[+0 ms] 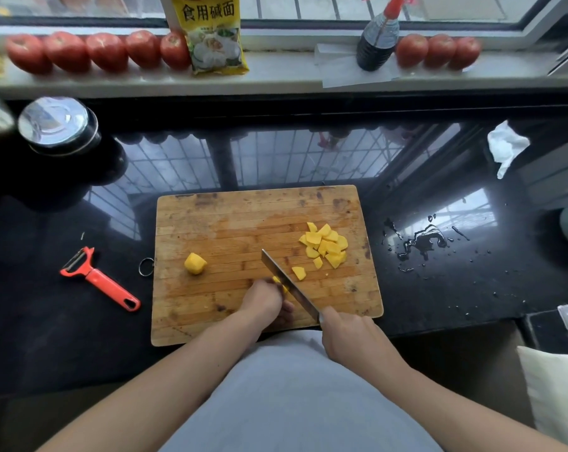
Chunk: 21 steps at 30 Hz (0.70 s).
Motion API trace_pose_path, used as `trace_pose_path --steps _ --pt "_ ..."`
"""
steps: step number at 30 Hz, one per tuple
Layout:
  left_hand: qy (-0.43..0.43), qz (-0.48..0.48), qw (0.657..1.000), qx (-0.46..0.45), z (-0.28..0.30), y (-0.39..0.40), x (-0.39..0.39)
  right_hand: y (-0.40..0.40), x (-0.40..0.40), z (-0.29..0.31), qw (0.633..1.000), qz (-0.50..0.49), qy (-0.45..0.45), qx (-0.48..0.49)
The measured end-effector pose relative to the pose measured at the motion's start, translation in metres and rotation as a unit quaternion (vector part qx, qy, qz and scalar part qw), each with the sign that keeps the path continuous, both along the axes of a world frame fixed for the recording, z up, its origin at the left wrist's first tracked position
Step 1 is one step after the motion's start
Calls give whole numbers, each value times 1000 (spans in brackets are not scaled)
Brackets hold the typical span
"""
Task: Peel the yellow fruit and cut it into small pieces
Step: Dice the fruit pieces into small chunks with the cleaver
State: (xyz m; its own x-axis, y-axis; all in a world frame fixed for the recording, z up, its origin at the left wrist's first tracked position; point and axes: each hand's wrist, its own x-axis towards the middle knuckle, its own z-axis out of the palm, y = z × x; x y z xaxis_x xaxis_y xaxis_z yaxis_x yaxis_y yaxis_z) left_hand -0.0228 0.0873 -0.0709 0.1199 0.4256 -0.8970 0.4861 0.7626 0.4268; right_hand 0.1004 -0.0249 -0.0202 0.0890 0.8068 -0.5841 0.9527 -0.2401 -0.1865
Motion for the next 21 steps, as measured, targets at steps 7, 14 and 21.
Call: trace_pose_path --steps 7,14,21 --pt "-4 -4 1000 1 2 -1 1 -2 -4 -6 1000 -4 -6 -24" --pt "11 -20 1000 14 2 1 -4 38 -27 -18 997 -29 39 62" --pt "2 -24 1000 16 7 -1 -2 48 -13 -23 986 -110 24 121"
